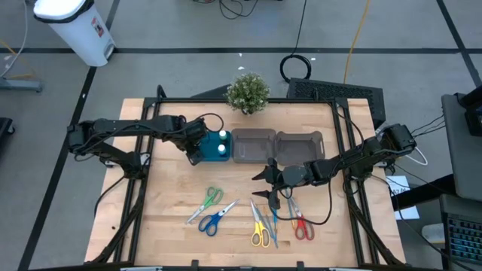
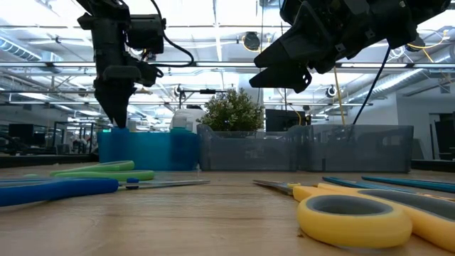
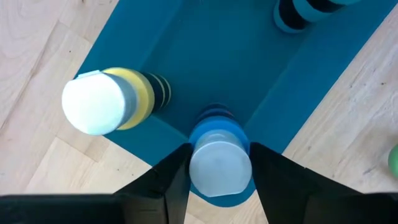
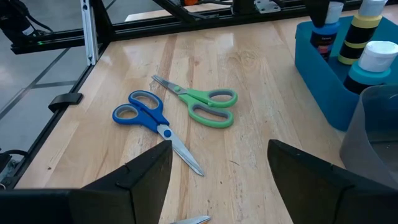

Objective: Pick & Place Paint Supplies
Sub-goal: Put the blue paint bottle into the blue bin

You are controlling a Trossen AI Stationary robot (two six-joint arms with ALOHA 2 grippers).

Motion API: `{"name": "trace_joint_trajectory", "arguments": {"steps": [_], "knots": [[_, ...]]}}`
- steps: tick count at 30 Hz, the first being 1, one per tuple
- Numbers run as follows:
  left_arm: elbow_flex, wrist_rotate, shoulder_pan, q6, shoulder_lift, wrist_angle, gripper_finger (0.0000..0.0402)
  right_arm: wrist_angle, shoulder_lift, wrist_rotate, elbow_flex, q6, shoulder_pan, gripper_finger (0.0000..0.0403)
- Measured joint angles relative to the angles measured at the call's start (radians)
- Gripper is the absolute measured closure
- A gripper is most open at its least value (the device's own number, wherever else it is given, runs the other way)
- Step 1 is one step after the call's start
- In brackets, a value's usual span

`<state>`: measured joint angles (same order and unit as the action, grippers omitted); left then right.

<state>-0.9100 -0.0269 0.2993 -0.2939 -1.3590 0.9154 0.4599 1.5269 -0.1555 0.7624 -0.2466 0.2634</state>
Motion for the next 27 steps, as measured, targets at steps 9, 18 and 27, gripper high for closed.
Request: {"name": "trace_joint_trajectory", "arguments": {"steps": [9, 18, 27], "knots": [[0.0, 0.01, 0.0, -0.049, 0.0, -0.001, 0.0218, 0.0, 0.0, 0.0, 0.0, 0.0, 0.0, 0.0149], [0.0, 0.029, 0.0, -0.029, 0.0, -0.002, 0.0164, 0.0, 0.0, 0.0, 0.0, 0.0, 0.0, 0.0149], [-0.01, 0.029, 0.0, 0.029, 0.0, 0.004, 0.0139, 0.0, 0.0, 0.0, 0.0, 0.0, 0.0, 0.0149]]}}
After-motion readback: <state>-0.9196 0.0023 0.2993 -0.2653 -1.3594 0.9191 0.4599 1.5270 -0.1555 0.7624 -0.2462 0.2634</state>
